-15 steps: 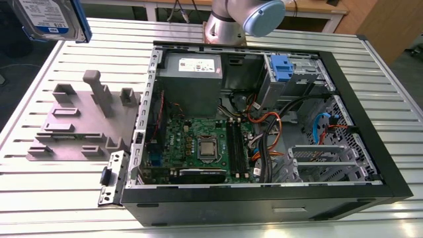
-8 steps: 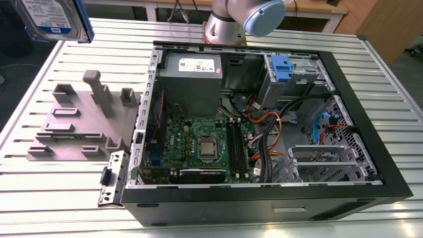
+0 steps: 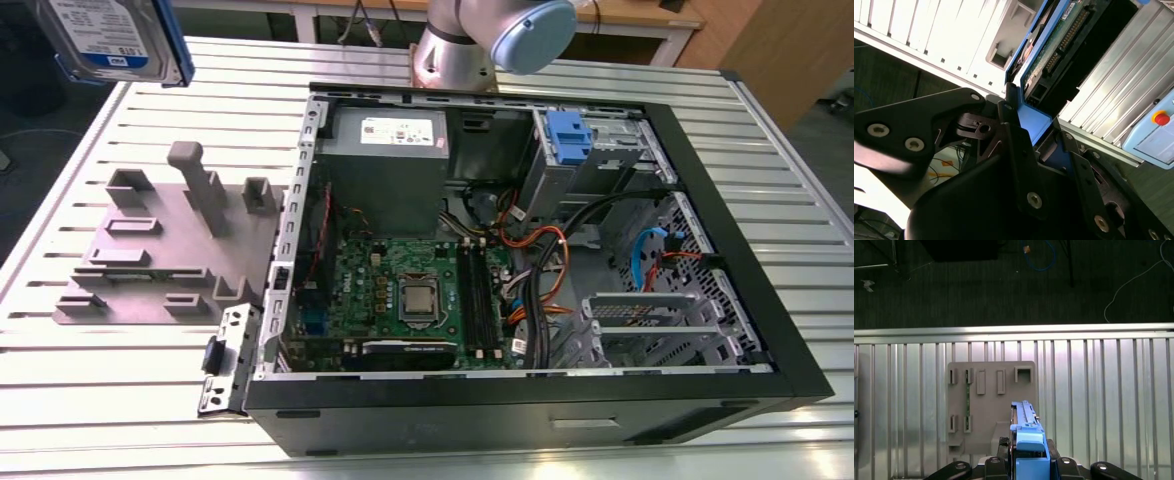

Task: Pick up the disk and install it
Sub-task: 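Pick up the disk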

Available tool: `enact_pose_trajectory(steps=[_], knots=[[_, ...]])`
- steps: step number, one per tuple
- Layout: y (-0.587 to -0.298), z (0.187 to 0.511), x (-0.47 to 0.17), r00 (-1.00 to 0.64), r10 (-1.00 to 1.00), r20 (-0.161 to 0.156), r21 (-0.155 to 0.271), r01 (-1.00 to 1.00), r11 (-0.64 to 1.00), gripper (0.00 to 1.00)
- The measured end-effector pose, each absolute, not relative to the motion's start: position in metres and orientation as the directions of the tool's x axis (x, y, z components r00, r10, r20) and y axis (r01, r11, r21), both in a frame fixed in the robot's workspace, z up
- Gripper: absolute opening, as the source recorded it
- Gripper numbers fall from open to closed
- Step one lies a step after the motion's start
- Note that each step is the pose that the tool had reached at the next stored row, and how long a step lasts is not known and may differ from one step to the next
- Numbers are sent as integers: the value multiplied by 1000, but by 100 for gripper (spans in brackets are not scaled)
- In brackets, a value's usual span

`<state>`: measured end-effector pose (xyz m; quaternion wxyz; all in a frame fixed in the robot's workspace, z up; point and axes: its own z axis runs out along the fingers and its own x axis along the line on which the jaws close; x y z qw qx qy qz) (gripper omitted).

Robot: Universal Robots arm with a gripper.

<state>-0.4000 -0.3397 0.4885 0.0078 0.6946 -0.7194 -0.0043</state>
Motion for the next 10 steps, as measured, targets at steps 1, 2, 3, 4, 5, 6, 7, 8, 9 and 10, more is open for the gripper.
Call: enact_pose_trajectory(steps=[1,2,3,4,5,6,7,8,9,10], knots=[[-340,488,-400,-35,-999,5,17,-999,35,37],[-340,488,-399,-35,-999,5,17,-999,35,37],[-340,489,-399,-35,-999,5,17,-999,35,37],[-340,489,-399,-35,-999,5,17,-999,35,37],[-340,488,-398,-35,-999,5,17,-999,35,37],[-340,488,-398,-35,-999,5,17,-999,35,37],[-340,489,-398,-35,-999,5,17,-999,35,37],[-340,489,-398,-35,-999,5,17,-999,35,37],[-340,489,-398,-35,-999,5,17,-999,35,37],[-340,489,-397,-35,-999,5,17,-999,35,37]])
